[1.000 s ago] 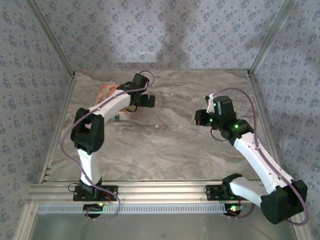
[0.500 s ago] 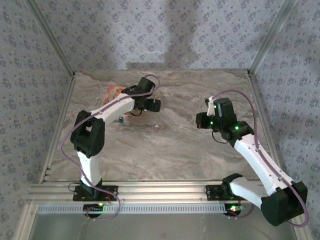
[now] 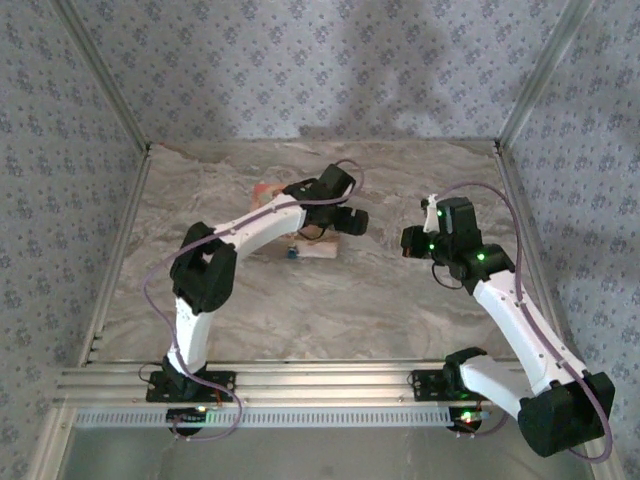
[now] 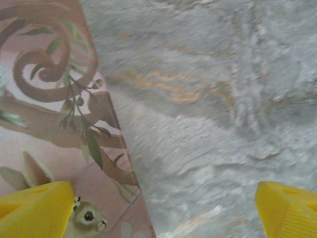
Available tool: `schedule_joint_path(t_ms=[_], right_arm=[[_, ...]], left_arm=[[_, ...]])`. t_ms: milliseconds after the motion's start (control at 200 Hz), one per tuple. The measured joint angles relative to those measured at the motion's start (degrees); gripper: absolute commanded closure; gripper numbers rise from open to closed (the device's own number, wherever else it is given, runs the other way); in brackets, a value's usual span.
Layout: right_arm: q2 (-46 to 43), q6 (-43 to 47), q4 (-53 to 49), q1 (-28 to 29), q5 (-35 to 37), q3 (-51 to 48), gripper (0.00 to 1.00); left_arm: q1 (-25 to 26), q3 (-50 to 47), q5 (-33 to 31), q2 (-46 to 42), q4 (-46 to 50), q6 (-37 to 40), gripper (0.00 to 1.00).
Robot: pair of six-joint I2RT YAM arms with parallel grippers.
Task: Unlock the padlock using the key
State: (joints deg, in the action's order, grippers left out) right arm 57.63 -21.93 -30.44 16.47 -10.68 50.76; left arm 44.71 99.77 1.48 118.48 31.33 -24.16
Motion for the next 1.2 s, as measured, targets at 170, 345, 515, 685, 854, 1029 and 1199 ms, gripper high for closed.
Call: schedule_joint_path(t_ms=[170, 345, 515, 685, 854, 1029, 1199], right_arm=[[0.0, 0.2, -1.0, -0.4, 0.0, -0.1, 1.0], [0.0, 0.4, -1.1, -0.7, 0.0, -0.2, 1.0], [0.2, 0.5, -1.1, -1.0, 0.0, -0.2, 1.0], [0.6, 0.7, -1.2, -1.3, 0.0, -0.2, 1.0], [0.8, 1.0, -1.0, -2.2, -0.5, -0.2, 1.0], [2.4, 1.3, 1.9, -2.3, -2.7, -0.7, 1.0], [6.3, 1.3, 5.9, -2.3, -6.3, -1.2, 1.0]], left_arm=[[1.3, 6.6, 2.8, 4.5, 0.2, 0.1, 0.06], [1.4, 7.2, 4.2, 5.0, 0.1, 0.1, 0.07], [1.4, 5.5, 4.7, 4.2, -1.1, 0.3, 0.1], [1.6, 1.2, 6.6, 1.8, -3.6, 0.3, 0.1], [2.5, -1.8, 7.5, -0.4, -4.2, 0.3, 0.1], [2.6, -2.3, 8.2, -1.5, -3.3, 0.7, 0.07], [1.5, -7.2, 7.6, -8.3, -3.0, 1.2, 0.05]])
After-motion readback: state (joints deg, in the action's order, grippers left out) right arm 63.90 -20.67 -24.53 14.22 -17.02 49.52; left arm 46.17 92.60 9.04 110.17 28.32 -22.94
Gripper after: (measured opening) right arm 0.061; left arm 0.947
